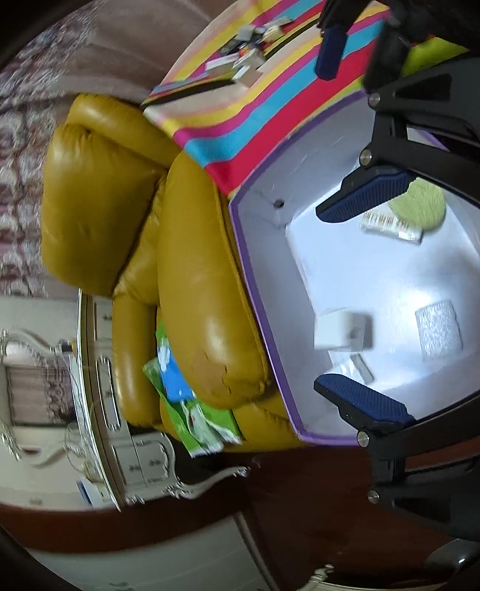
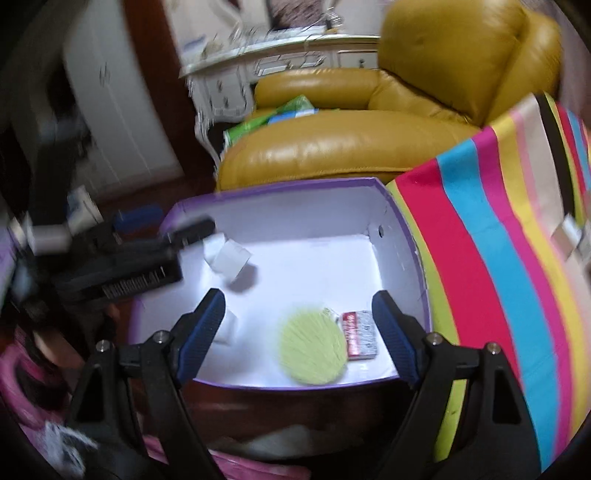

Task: Organize objects
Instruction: 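Move both open tools back over the striped table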

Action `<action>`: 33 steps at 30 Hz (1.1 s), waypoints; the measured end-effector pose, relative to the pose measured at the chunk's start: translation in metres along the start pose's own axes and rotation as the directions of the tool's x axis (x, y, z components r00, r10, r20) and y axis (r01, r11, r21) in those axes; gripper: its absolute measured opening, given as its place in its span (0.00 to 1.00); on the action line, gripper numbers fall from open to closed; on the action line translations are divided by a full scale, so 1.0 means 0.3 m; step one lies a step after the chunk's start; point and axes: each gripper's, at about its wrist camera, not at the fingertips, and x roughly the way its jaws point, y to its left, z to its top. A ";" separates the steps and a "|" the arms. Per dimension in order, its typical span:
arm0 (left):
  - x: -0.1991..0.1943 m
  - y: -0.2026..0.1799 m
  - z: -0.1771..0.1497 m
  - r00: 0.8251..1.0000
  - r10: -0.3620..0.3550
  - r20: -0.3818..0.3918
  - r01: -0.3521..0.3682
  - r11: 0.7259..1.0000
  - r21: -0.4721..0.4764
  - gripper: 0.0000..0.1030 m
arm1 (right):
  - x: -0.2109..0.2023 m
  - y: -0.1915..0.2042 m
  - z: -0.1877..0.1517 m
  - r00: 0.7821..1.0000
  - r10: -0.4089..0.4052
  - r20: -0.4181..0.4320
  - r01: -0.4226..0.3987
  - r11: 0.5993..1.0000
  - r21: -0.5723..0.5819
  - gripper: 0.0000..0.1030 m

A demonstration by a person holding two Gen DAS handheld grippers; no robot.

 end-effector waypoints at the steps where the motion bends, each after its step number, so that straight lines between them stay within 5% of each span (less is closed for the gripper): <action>1: -0.003 -0.022 0.005 1.000 -0.001 0.002 0.001 1.000 0.018 0.83 | -0.013 -0.025 0.002 0.999 0.029 0.015 -0.030 0.998 0.047 0.86; 4: -0.017 -0.108 0.027 0.999 -0.040 0.010 0.039 0.997 0.074 0.83 | -0.055 -0.086 0.009 0.997 0.040 0.062 -0.047 0.992 0.115 0.86; 10: 0.021 -0.404 0.065 0.975 -0.203 -0.093 0.218 0.955 0.201 0.83 | -0.180 -0.289 -0.045 0.983 -0.146 0.113 0.117 0.967 0.225 0.86; 15: 0.157 -0.792 0.120 0.922 -0.328 -0.204 0.376 0.886 0.272 0.83 | -0.258 -0.538 -0.190 0.908 -0.418 -0.004 0.394 0.853 0.343 0.86; 20: 0.418 -1.135 0.186 0.904 -0.354 -0.240 0.411 0.874 0.259 0.83 | -0.359 -0.733 -0.329 0.863 -0.502 -0.055 0.464 0.746 0.478 0.86; 25: 0.591 -1.357 0.244 0.934 -0.283 -0.217 0.342 0.884 0.319 0.83 | -0.446 -0.850 -0.413 0.832 -0.546 -0.095 0.507 0.680 0.529 0.86; 29: 0.653 -1.437 0.260 0.933 -0.285 -0.221 0.349 0.870 0.349 0.81 | -0.481 -0.946 -0.467 0.832 -0.544 -0.111 0.502 0.652 0.568 0.86; 30: 0.665 -1.450 0.262 0.933 -0.286 -0.220 0.350 0.865 0.359 0.77 | -0.487 -0.961 -0.480 0.833 -0.541 -0.114 0.500 0.651 0.571 0.86; 33: 0.660 -1.456 0.260 0.941 -0.276 -0.198 0.334 0.857 0.392 0.45 | -0.469 -1.008 -0.461 0.834 -0.538 -0.121 0.507 0.662 0.552 0.86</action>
